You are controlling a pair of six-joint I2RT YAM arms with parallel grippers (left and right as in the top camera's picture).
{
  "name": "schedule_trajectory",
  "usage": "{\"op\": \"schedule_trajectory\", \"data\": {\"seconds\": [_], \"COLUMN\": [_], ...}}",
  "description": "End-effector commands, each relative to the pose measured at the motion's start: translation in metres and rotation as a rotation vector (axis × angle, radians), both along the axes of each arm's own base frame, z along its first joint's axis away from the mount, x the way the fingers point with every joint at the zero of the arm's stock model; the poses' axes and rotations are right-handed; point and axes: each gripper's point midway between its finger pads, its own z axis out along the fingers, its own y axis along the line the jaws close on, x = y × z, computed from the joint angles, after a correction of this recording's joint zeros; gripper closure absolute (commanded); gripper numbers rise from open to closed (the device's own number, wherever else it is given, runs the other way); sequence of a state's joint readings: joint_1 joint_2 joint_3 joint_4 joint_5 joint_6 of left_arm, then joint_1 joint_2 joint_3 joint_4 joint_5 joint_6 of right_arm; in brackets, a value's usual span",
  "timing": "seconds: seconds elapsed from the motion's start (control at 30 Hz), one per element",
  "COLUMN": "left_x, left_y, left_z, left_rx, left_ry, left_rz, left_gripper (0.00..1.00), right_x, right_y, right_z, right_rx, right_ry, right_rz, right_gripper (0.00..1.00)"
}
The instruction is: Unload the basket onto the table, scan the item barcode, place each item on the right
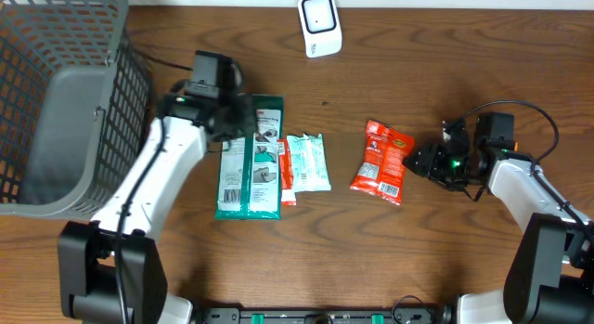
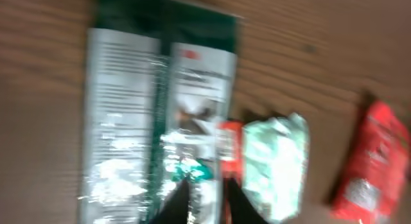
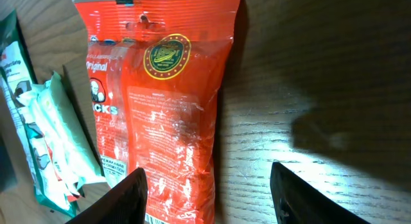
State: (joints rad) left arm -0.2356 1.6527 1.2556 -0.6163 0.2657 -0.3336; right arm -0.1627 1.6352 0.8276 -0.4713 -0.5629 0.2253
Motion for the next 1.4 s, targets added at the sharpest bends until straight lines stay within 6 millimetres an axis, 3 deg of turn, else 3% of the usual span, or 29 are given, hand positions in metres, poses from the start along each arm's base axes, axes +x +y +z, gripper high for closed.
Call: {"op": "schedule_trajectory", "data": {"seconds": [0.0, 0.13, 0.2, 0.3, 0.53, 0.83, 0.9, 1.03, 1.23, 1.37], "left_x": [-0.021, -0.038, -0.049, -0.060, -0.071, -0.074, -0.075, -0.067, -0.056, -0.056], "left_y": [-0.071, -0.123, -0.153, -0.182, -0.223, -0.230, -0.231, -0.232, -0.236, -0.242], "left_z": [0.013, 0.014, 0.008, -0.006, -0.052, -0.105, -0.110, -0.102, -0.056, -0.052], "left_rx": [-0.086, -0.104, -0.114, -0.118, -0.124, -0.103, -0.100, -0.115, -0.165, -0.180], "left_ry": [-0.031, -0.068, -0.081, -0.081, -0.048, 0.036, 0.042, 0.015, -0.081, -0.097], "left_rz": [-0.198, -0.330, -0.404, -0.473, -0.531, -0.508, -0.511, -0.502, -0.499, -0.503], "left_gripper": [0.92, 0.92, 0.92, 0.91, 0.88, 0.87, 0.87, 0.87, 0.87, 0.87], "right_x": [-0.003, -0.005, -0.007, -0.008, -0.009, -0.008, -0.008, -0.008, -0.007, -0.006], "right_y": [0.003, 0.004, 0.004, 0.005, 0.005, 0.005, 0.005, 0.005, 0.010, 0.011], "right_z": [-0.002, -0.006, -0.009, -0.013, -0.014, -0.014, -0.014, -0.014, -0.014, -0.013], "right_rx": [0.021, 0.027, 0.031, 0.033, 0.029, 0.029, 0.029, 0.028, 0.026, 0.025], "right_ry": [-0.004, 0.012, 0.028, 0.043, 0.038, 0.035, 0.036, 0.035, 0.025, 0.021], "right_rz": [0.027, 0.030, 0.029, 0.030, 0.042, 0.042, 0.042, 0.043, 0.062, 0.066], "right_gripper": [0.43, 0.42, 0.42, 0.42, 0.44, 0.44, 0.43, 0.44, 0.44, 0.43]}}
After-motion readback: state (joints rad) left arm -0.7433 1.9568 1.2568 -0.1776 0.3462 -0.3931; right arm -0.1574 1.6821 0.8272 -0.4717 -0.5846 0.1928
